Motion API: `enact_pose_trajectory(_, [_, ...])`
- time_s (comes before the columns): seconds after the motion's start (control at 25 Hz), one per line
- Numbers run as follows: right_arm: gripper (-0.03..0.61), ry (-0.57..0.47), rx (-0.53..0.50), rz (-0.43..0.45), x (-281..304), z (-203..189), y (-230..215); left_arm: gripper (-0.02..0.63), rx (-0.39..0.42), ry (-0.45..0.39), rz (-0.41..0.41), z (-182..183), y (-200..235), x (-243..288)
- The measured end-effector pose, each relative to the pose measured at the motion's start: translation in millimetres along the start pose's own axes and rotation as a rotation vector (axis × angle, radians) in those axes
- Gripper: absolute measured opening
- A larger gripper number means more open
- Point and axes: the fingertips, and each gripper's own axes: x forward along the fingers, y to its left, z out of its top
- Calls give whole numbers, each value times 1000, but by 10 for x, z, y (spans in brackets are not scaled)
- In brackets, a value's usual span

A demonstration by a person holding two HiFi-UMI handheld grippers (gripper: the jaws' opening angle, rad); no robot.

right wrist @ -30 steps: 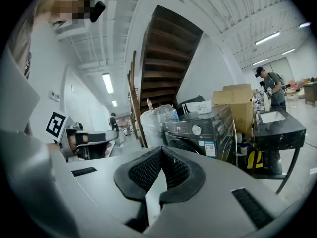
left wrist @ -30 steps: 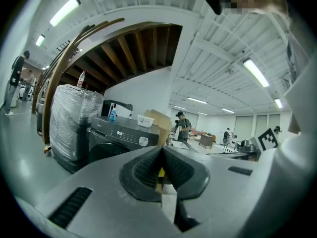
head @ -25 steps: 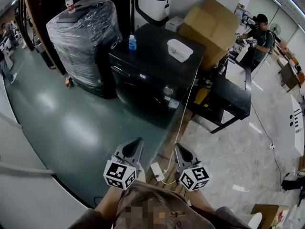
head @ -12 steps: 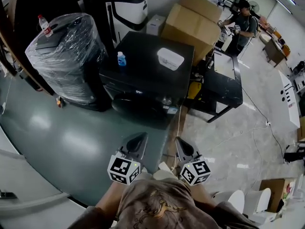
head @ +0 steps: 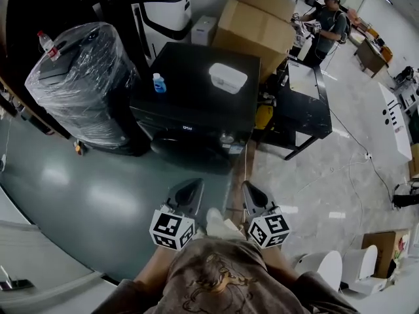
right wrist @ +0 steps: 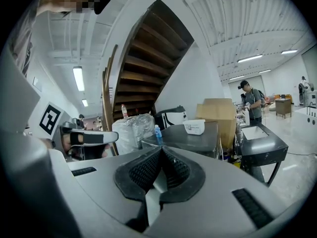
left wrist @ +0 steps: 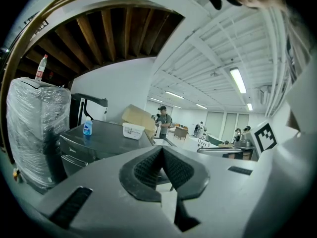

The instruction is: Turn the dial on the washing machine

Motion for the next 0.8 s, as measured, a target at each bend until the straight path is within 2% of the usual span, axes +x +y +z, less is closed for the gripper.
enact_pose_trajectory(0.4, [10,18,13,-19,268,-52,-108,-3,1,7,-7,51,144,169])
enact_pose_trajectory(0.48, [66,30,19,-16,308,-70,-119,-3,-1,7,-7,61,162,194])
enact_pose_trajectory(0.64, [133,49,11,-30,375,-98,-165,-3,-6,9,-6,52,183,236])
enact_pose_trajectory(0.72, [221,54,16,-44,418,-104,-196,-3,-10,10,-3,46,201,250])
enact_pose_trajectory(0.8, [250,65,23,-55,475,-133,-235,-3,-12,11,1,40,224,271])
